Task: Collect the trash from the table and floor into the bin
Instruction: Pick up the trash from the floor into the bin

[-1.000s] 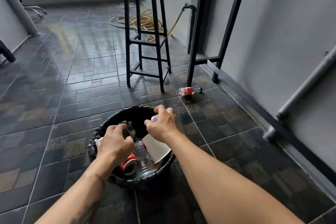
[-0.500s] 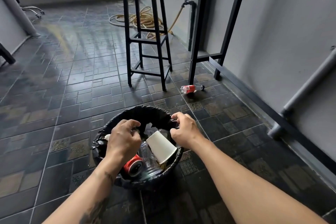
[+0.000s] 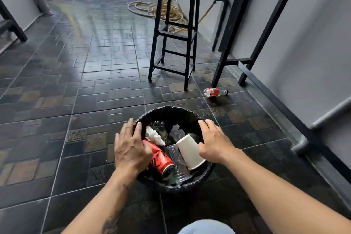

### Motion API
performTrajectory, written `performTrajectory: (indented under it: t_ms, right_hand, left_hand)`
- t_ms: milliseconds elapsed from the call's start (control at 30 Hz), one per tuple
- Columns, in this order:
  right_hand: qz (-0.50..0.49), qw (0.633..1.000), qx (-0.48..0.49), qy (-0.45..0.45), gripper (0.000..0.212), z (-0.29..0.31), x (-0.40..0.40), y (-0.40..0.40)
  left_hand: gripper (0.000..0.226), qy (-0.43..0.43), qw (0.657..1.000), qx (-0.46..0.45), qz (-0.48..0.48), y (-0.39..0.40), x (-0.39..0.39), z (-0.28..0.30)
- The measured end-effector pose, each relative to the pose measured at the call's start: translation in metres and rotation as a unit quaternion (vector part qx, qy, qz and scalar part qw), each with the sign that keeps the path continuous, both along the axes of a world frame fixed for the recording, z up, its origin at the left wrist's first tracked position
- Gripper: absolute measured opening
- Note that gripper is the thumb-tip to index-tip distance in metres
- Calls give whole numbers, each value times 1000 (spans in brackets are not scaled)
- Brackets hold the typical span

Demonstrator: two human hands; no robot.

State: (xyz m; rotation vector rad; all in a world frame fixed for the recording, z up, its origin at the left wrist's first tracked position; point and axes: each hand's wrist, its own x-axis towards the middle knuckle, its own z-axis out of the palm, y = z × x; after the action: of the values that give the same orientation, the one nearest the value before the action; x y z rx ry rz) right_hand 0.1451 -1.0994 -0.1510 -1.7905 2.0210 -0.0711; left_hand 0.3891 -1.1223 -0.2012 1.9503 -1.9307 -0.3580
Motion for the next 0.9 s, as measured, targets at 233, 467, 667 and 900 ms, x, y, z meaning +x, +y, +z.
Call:
performTrajectory:
  t_ms: [233,467,667,900]
  right_hand:
    - [16,999,30,-10,81,-22,-12,-1]
    - [-2,995,-41,-91,75,-21,-22,-56]
    - [36,987,-56,-145,77,-23,-18,-133]
    - [32,973,-94,-210,68,-20,-18,-228]
  left_hand:
    - [64,108,994,-2,13,-3,-5,-14]
    - [71,156,985,-43,59,-60,-12,-8]
    - [74,129,985,-12,112,-107,3,-2]
    - [58,126,984,-31,123,-150,2,10]
